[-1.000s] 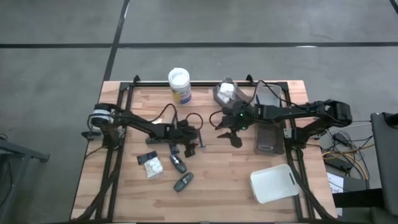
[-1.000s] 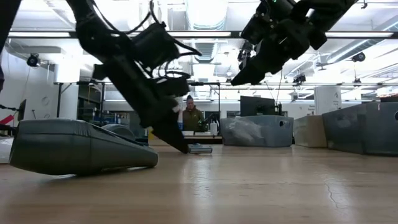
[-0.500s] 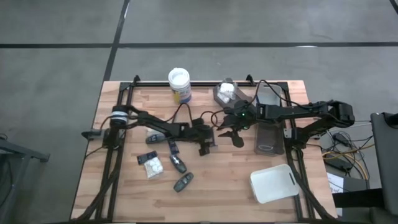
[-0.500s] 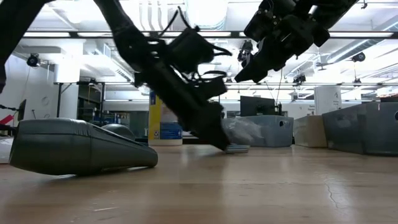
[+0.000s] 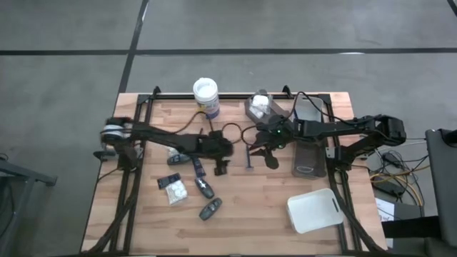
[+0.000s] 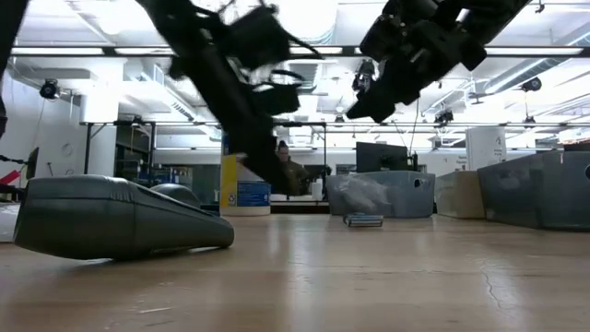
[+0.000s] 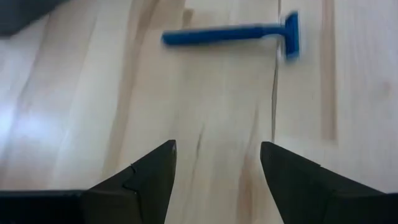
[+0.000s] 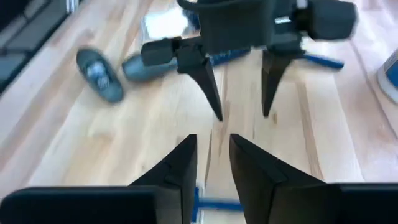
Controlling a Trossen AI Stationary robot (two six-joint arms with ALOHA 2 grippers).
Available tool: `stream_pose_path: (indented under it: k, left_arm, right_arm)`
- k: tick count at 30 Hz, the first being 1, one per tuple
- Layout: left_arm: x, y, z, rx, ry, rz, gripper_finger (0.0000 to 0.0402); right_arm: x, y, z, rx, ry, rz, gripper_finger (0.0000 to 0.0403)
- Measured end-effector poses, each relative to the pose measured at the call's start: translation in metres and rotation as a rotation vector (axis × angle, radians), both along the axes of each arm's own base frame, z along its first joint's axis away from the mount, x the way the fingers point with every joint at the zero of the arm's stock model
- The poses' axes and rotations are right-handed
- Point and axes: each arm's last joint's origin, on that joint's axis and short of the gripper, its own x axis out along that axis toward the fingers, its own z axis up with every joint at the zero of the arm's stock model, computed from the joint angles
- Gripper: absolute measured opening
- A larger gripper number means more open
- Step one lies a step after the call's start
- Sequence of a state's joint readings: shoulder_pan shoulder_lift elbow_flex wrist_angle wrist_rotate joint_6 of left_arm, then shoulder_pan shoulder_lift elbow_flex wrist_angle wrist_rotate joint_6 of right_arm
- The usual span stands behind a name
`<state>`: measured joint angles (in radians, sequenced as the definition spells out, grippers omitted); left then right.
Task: Pick & Place Travel size toiletries
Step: Put the right blue razor into the gray bin
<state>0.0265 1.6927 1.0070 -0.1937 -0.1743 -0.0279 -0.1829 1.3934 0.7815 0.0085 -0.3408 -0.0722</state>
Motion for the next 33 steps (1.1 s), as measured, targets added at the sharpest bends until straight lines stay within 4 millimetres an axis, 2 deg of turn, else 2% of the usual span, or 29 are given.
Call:
stream_pose_path:
  k: [3,6,11,16,20,24,27,33]
  left_arm:
    - [-0.029,-0.001,0.020,-0.011,-0.087,0.019,0.0238]
    - [-0.059,-0.001,0.028,-0.034,-0.180,0.044,0.0238]
    - [-0.102,-0.003,0.023,-0.057,-0.288,0.058,0.0238]
    - [-0.126,-0.005,0.011,-0.130,-0.293,0.059,0.0238]
    - [-0.129,-0.006,0.007,-0.146,-0.320,0.055,0.0238]
    - [-0.118,-0.009,0.011,-0.128,-0.382,-0.020,0.0238]
    - [-0.107,-0.009,0.010,-0.131,-0.302,-0.021,0.0235]
    - [-0.083,-0.008,-0.003,-0.131,0.010,0.005,0.0214]
  right_arm:
    - [0.007,-0.001,-0.001,0.019,-0.042,-0.018,0.0073]
    - [0.014,-0.003,-0.006,0.021,-0.038,-0.018,0.0063]
    - [0.028,-0.005,-0.014,0.025,-0.016,-0.018,0.0050]
    - [0.041,-0.007,-0.023,0.013,0.014,-0.007,0.0043]
    - [0.051,-0.009,-0.026,0.009,0.022,-0.003,0.0050]
    - [0.055,-0.010,-0.023,-0.009,0.009,0.005,0.0062]
    - [0.054,-0.010,-0.020,-0.011,-0.002,0.005,0.0072]
    - [0.052,-0.010,-0.014,-0.012,-0.019,0.004,0.0093]
